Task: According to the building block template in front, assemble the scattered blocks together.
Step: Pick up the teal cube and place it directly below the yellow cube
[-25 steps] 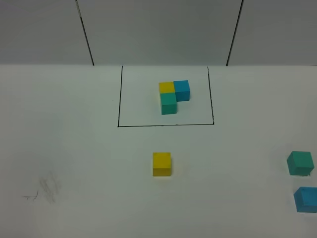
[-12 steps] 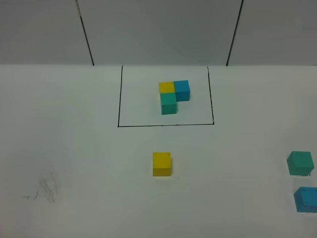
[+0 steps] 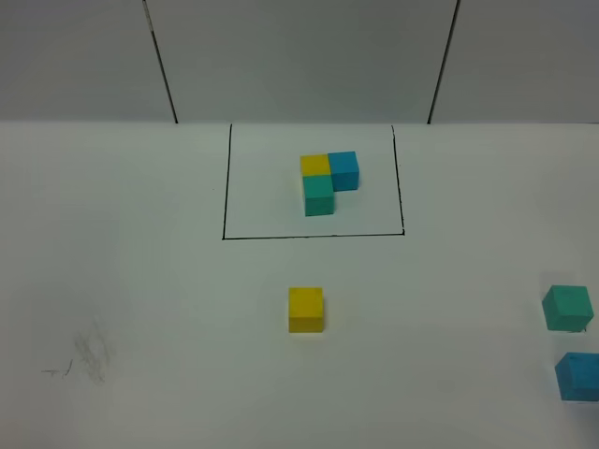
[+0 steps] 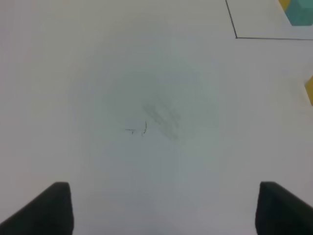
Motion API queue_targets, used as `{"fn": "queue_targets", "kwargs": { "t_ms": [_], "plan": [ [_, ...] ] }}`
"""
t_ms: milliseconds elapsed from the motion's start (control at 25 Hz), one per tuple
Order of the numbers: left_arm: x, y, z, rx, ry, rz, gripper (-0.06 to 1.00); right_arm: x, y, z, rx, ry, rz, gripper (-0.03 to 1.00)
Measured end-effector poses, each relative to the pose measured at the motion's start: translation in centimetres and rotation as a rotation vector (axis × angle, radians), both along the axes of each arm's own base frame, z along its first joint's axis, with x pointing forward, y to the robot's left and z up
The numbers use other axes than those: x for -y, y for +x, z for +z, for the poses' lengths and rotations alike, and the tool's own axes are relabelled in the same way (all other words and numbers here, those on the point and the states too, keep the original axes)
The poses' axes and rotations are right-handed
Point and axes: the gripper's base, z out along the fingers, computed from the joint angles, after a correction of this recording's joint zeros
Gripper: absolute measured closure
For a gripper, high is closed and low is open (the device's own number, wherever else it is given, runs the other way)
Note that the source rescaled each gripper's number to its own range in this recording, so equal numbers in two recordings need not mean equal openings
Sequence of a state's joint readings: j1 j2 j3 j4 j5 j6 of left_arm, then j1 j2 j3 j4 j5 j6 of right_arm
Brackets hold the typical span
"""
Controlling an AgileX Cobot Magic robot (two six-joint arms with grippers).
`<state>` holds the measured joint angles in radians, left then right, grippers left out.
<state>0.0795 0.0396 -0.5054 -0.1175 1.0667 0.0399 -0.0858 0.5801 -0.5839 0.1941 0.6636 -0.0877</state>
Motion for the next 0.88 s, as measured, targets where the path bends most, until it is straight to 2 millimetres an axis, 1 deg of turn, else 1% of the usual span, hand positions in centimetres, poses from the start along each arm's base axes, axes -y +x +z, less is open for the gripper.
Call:
{"fn": "queue_targets", "kwargs": {
  "t_ms": [240,480,560,720,880],
  "plan": [
    [0.0,0.0,0.0,0.0,0.0,0.0,0.3,0.8,5.9,-2.3,-0.131,-0.02,-0.024,0.14],
    [0.0,0.0,0.0,0.0,0.0,0.0,0.3,1.7,11.1,-3.8,-0.242,-0.083,-0.015,0.14],
    [0.0,0.0,0.0,0.0,0.0,0.0,0.3,1.8,12.3,-4.6,-0.27,-0.094,-0.012,0.14],
    [0.0,0.0,0.0,0.0,0.0,0.0,0.3,2.2,14.2,-6.8,-0.333,-0.126,0.0,0.14],
    [0.0,0.0,0.0,0.0,0.0,0.0,0.3,2.3,15.6,-9.7,-0.418,-0.13,0.01,0.14]
  ]
}}
